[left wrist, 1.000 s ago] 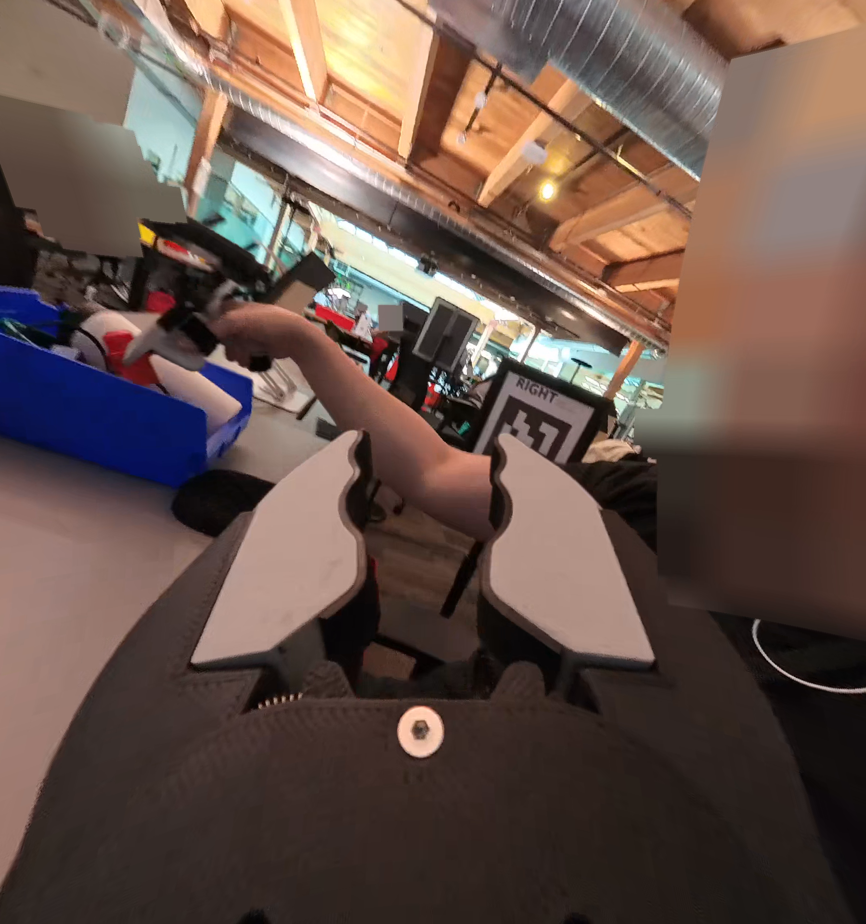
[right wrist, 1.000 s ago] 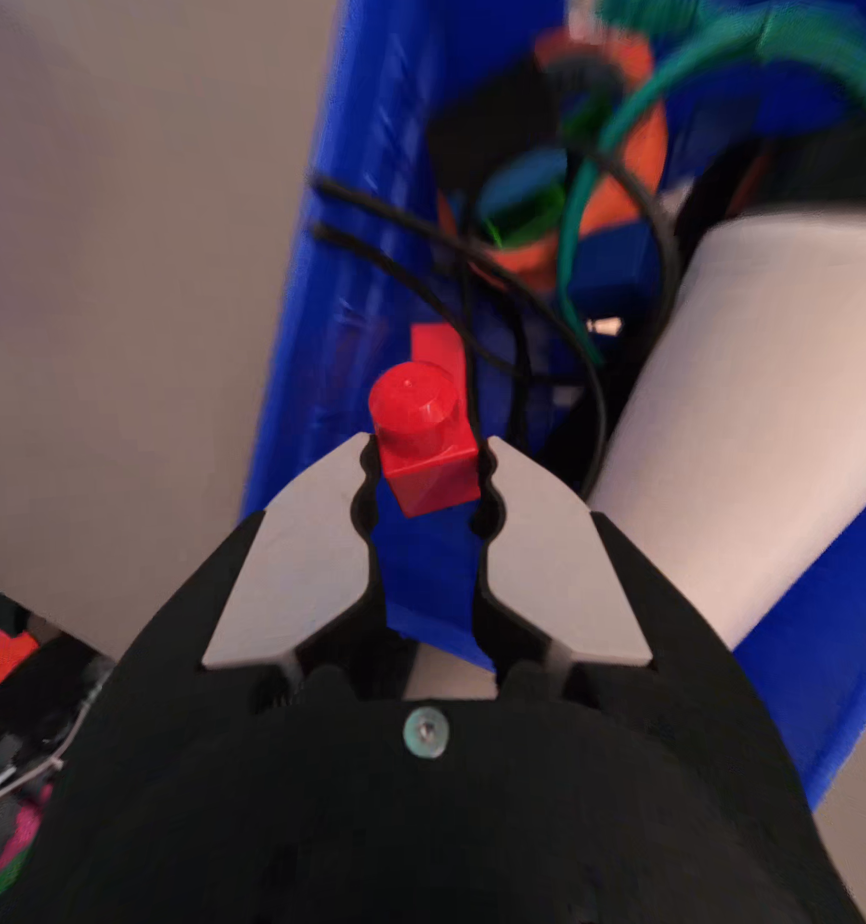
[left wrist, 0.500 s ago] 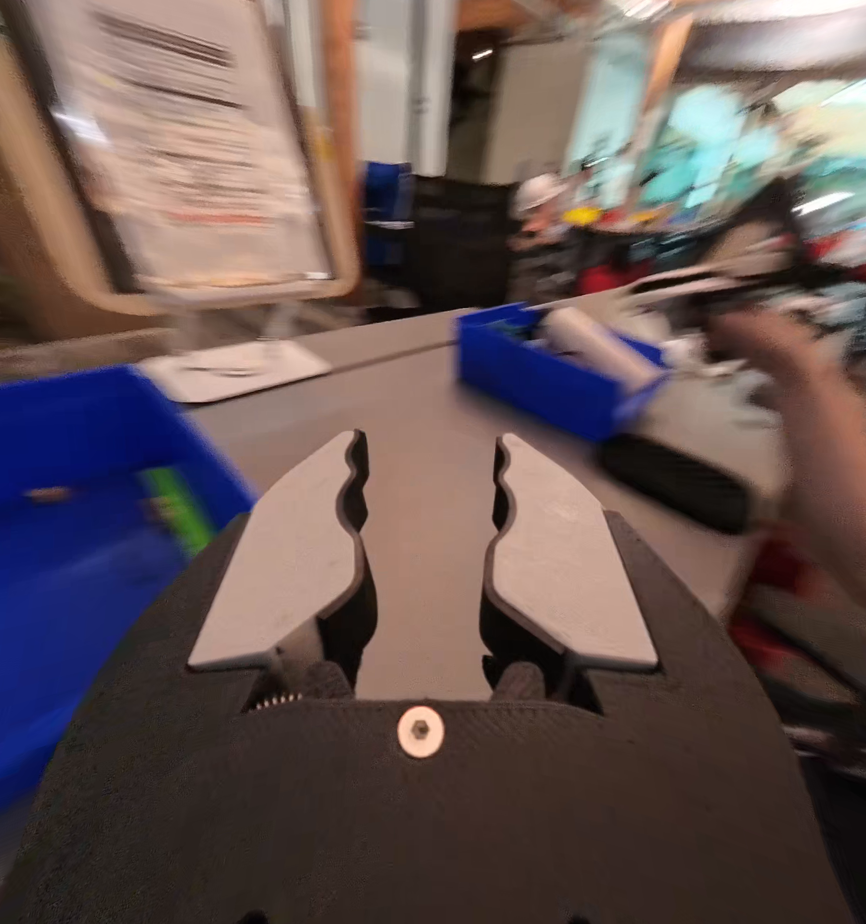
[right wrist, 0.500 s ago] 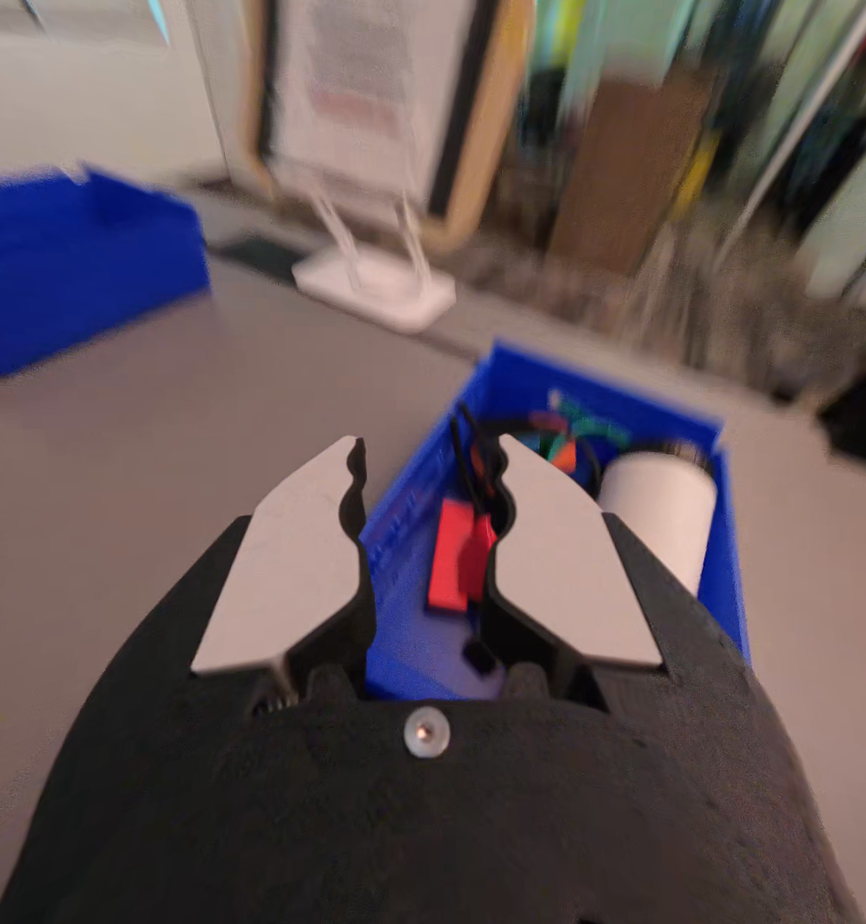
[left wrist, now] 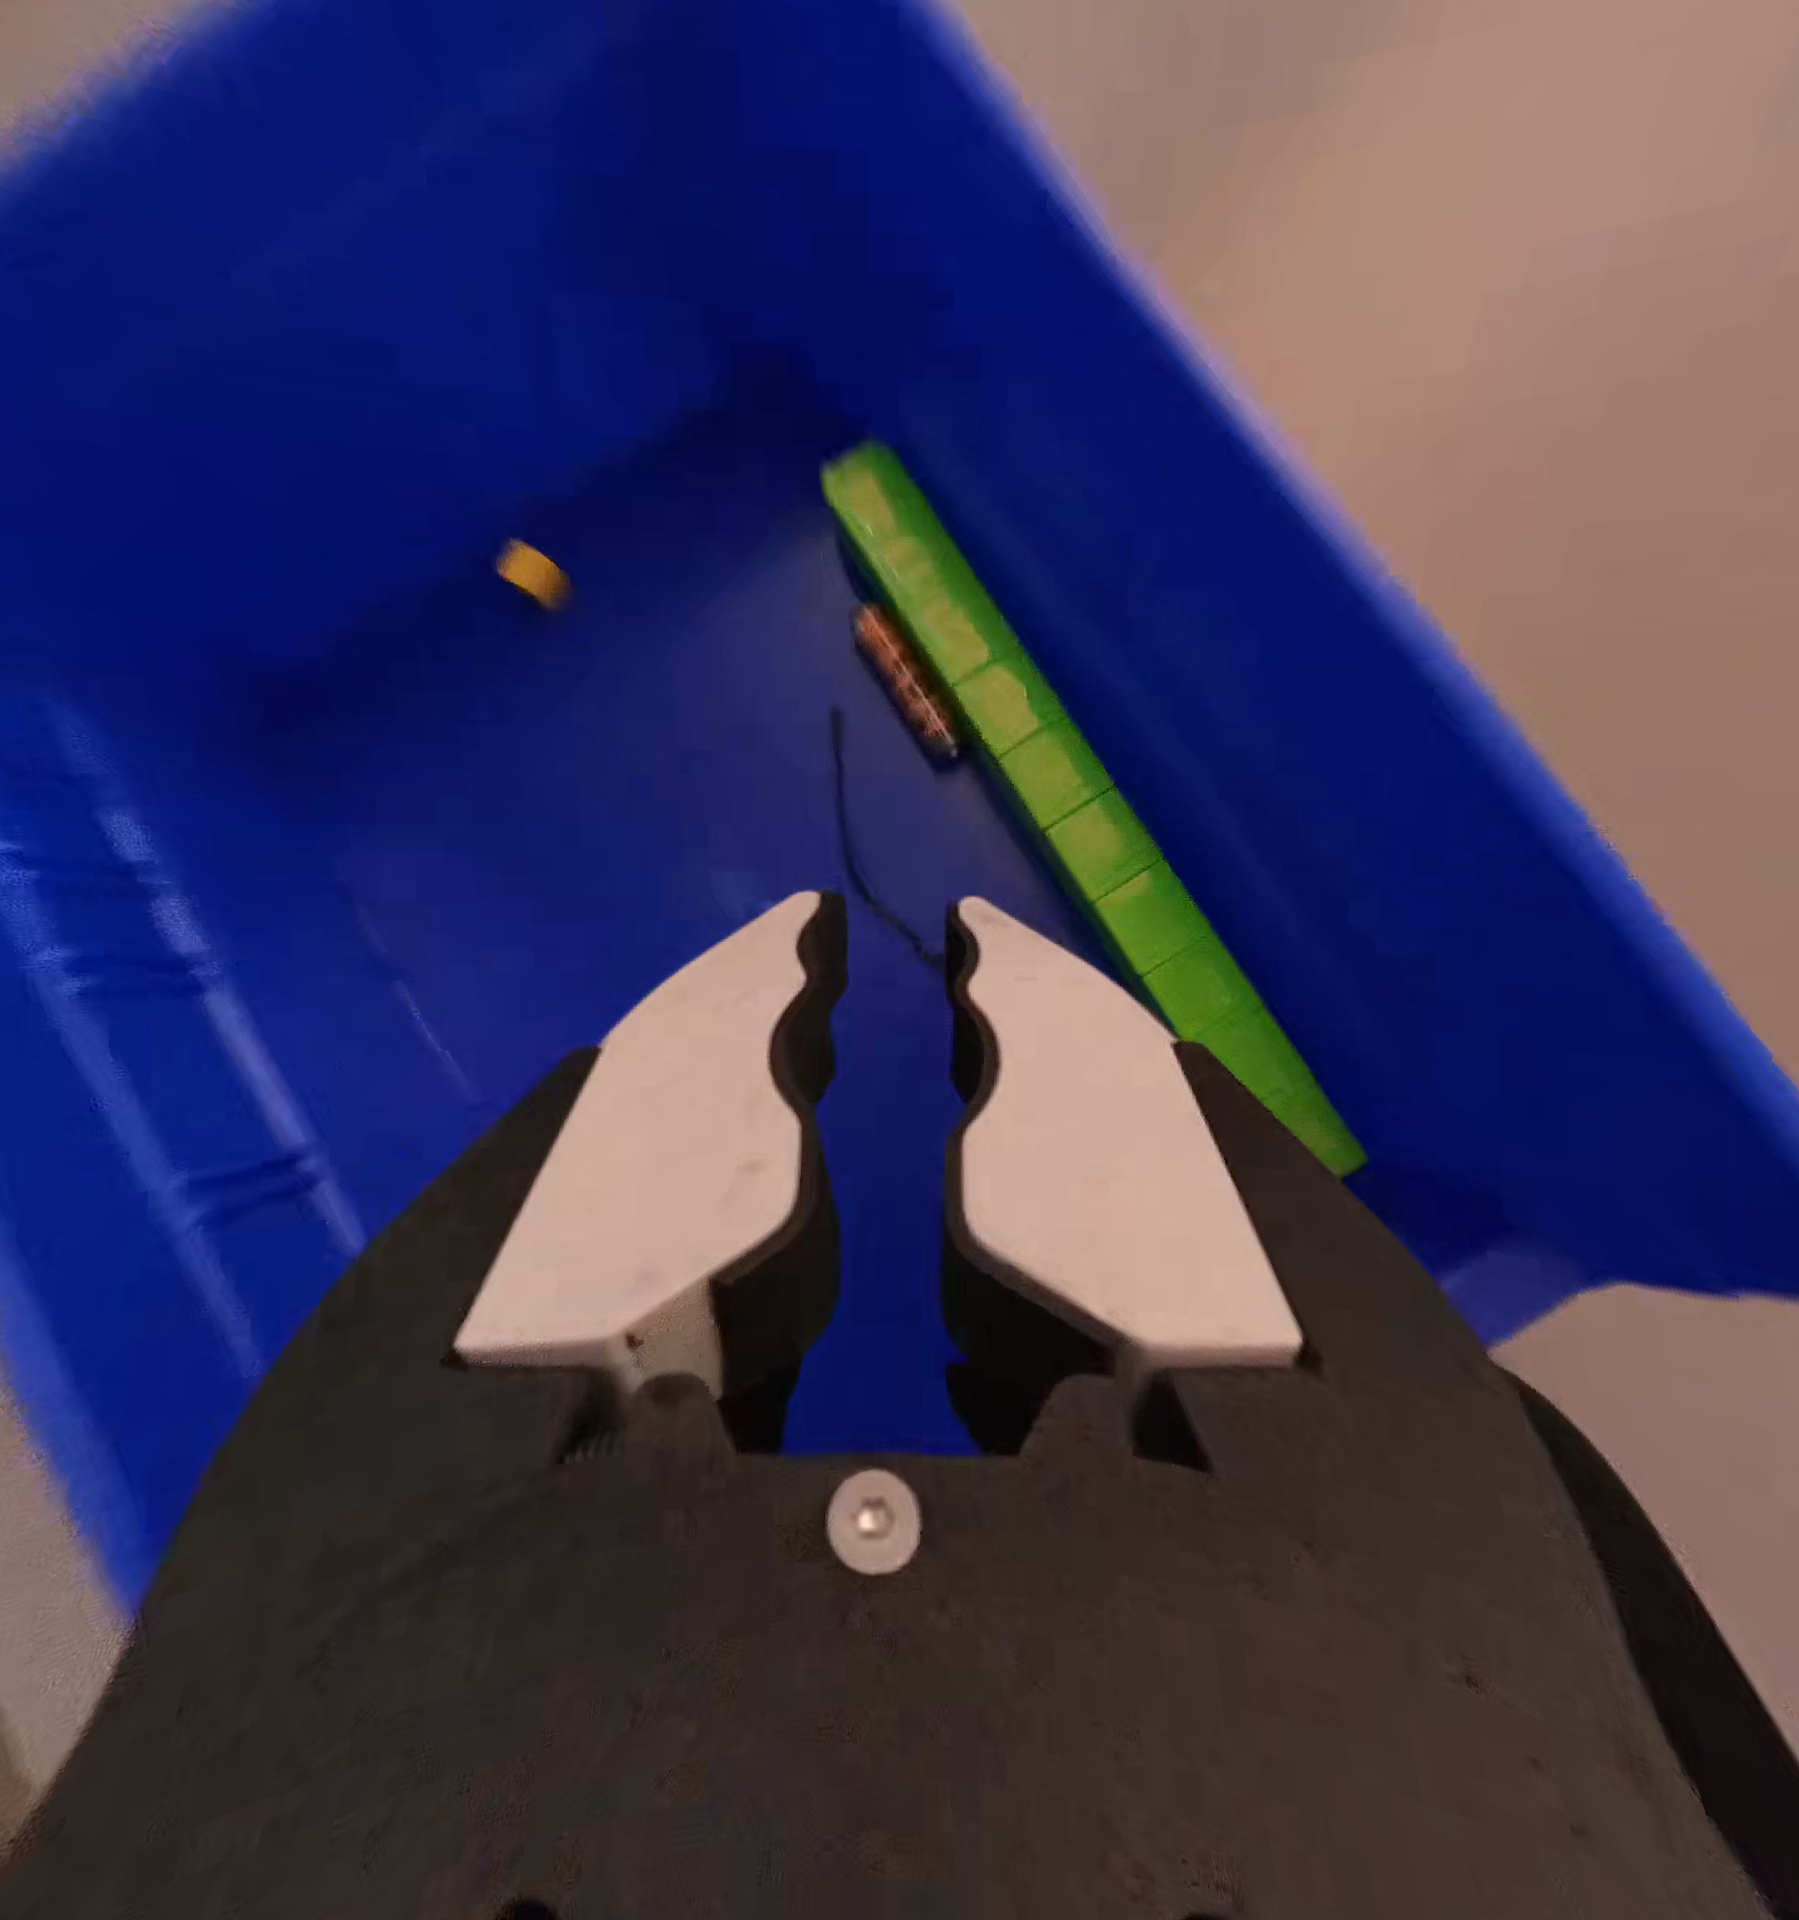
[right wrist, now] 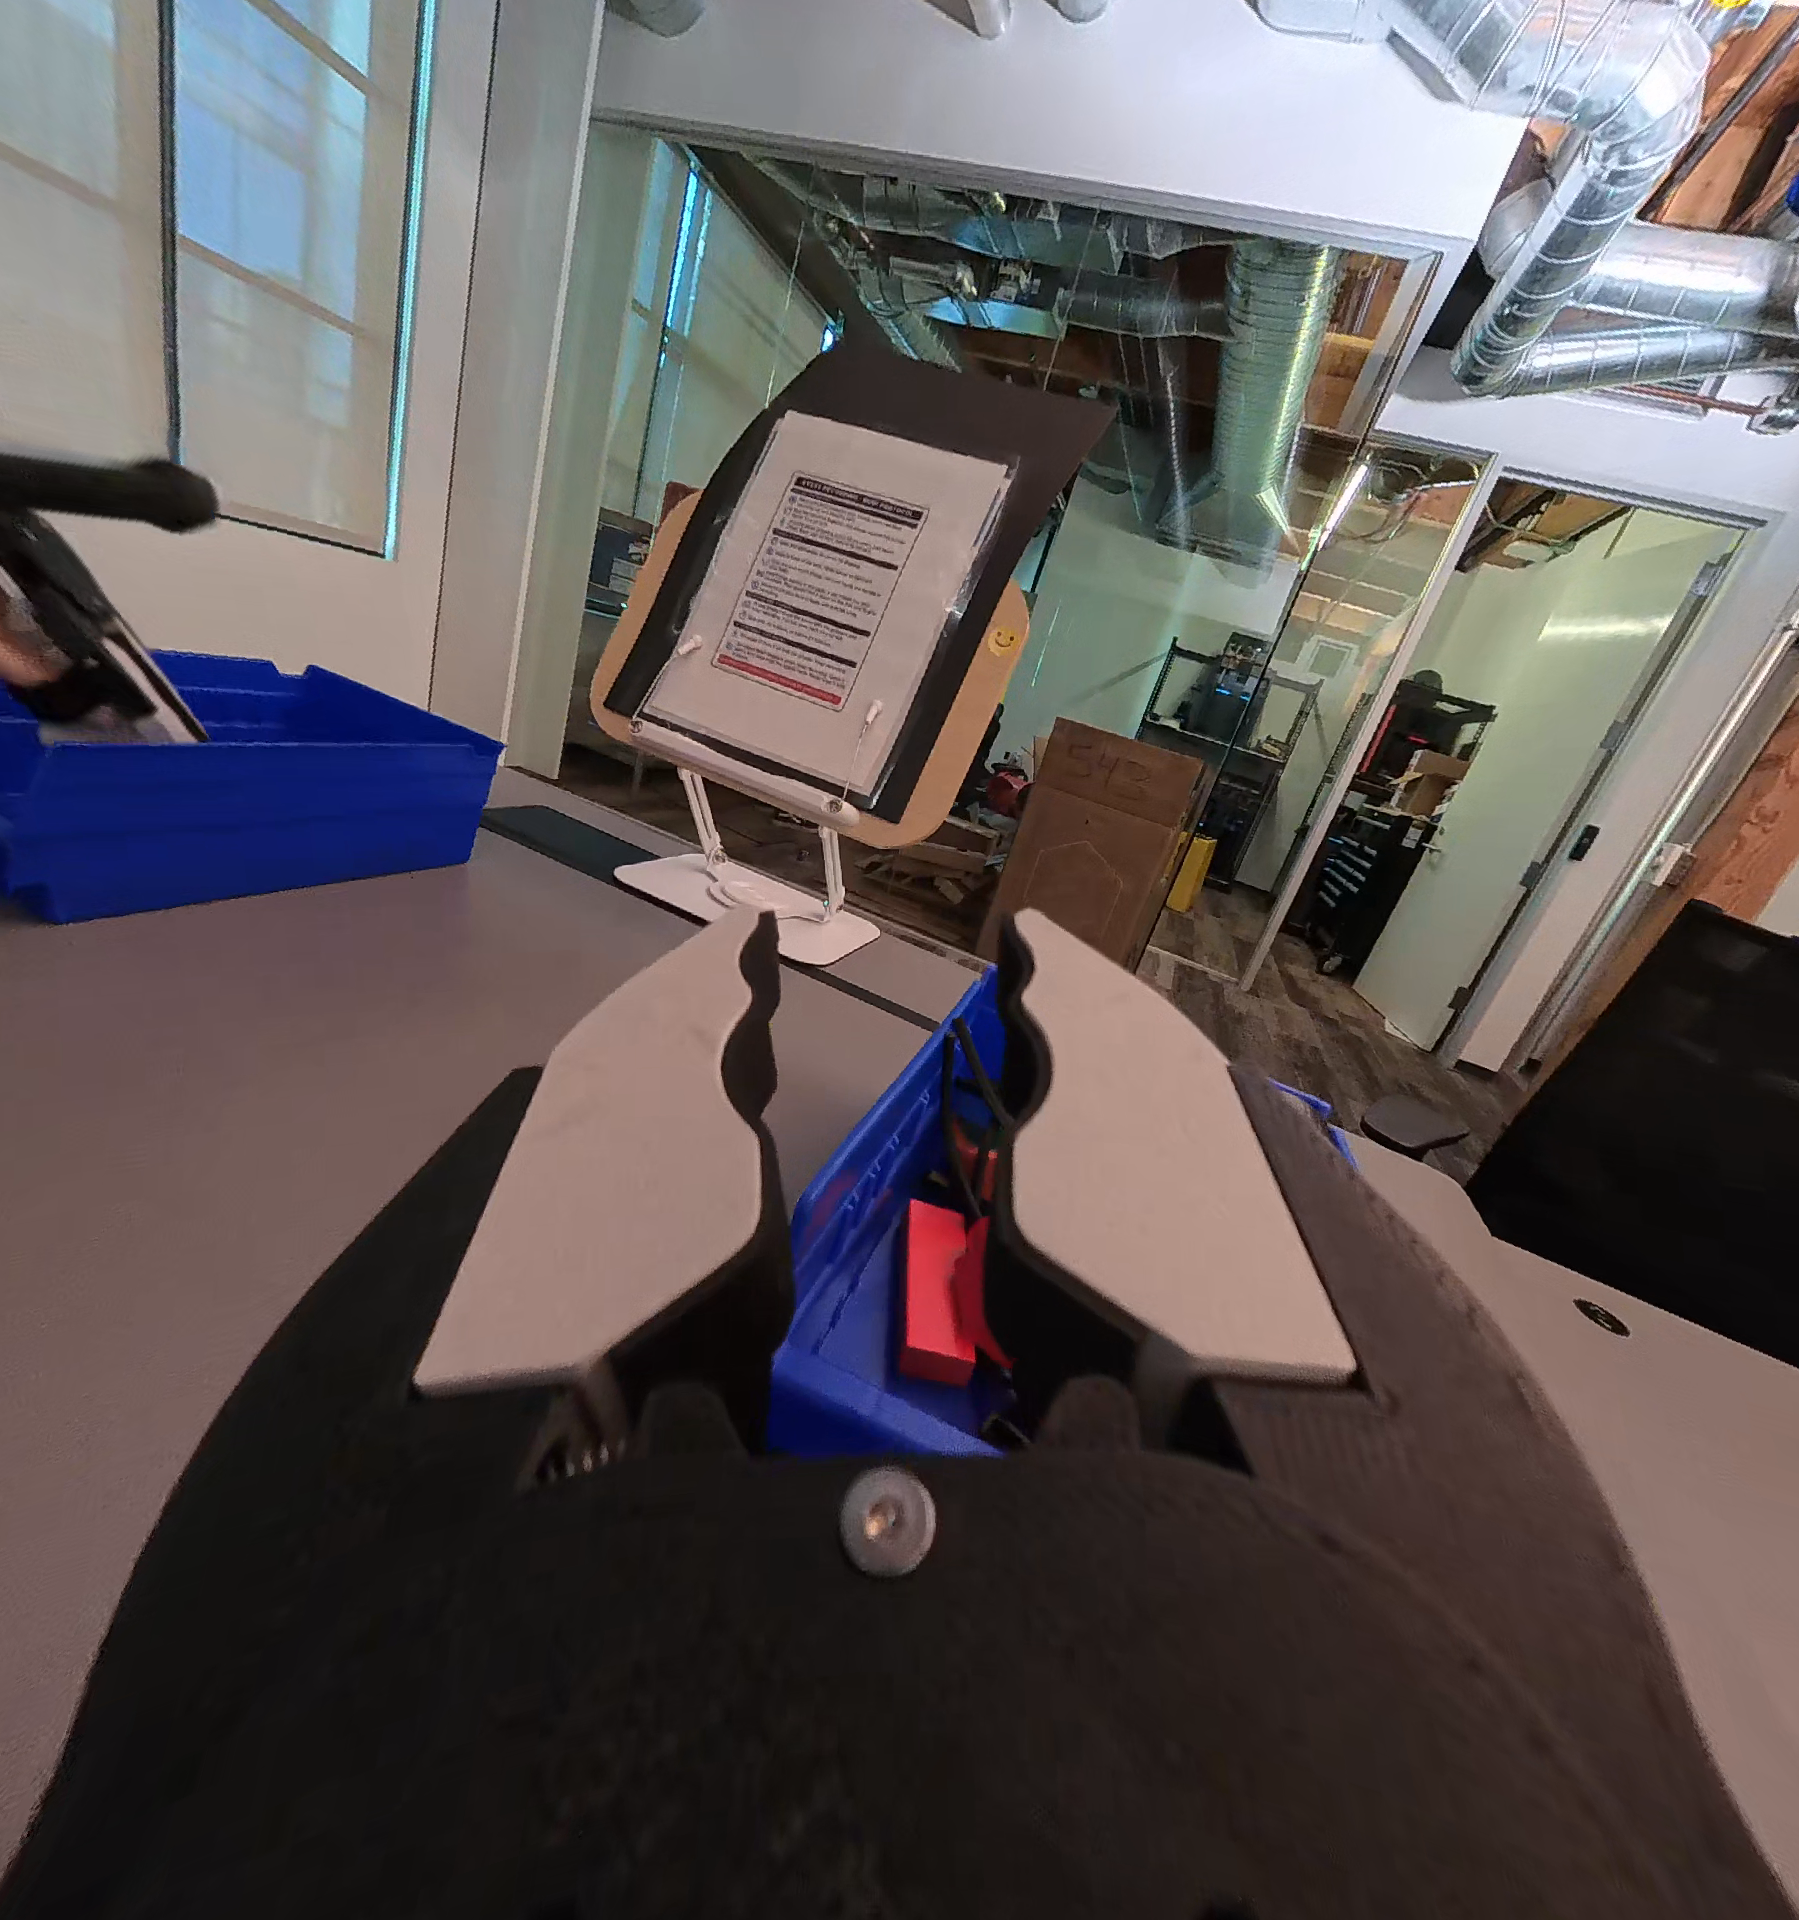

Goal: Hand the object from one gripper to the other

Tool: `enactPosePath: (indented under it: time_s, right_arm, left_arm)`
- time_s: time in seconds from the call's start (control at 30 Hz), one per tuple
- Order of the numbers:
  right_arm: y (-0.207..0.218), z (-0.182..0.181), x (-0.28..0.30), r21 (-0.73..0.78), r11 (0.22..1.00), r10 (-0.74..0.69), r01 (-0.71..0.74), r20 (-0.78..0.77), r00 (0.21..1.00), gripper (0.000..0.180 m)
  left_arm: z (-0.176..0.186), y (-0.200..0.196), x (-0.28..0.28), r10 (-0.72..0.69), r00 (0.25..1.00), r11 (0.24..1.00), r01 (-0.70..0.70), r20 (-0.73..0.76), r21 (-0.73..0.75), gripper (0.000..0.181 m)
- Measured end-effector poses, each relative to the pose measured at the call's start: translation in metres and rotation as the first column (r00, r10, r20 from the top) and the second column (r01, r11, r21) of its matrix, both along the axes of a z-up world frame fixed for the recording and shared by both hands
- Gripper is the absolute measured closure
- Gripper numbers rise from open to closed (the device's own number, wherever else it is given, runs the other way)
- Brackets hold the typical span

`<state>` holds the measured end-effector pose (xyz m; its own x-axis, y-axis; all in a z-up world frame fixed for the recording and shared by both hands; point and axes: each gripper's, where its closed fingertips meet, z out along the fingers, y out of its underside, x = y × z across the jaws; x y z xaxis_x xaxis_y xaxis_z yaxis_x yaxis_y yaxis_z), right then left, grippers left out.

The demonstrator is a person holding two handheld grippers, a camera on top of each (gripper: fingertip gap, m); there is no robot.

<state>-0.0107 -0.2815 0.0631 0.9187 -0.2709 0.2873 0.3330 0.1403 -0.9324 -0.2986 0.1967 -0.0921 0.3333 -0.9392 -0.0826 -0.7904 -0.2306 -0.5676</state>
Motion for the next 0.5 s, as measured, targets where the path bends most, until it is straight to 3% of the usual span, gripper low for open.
enactPosePath:
  time_s: [0.27,0.4,0.5]
  right_arm:
    - [-0.009,-0.002,0.009,-0.087,0.993,-0.078,0.08,0.029,0.997,0.139]
    - [-0.006,-0.006,0.008,-0.116,0.99,-0.074,0.078,0.032,0.997,0.139]
    - [0.0,-0.008,0.004,-0.139,0.987,-0.072,0.078,0.051,0.996,0.139]
  left_arm:
    - [-0.048,0.022,0.016,0.021,0.987,0.993,-0.039,-0.161,-0.109,0.154]
    - [-0.051,0.013,0.02,-0.037,0.986,0.98,0.003,-0.165,-0.198,0.18]
    - [-0.041,0.016,0.015,-0.024,0.986,0.986,-0.004,-0.165,-0.167,0.18]
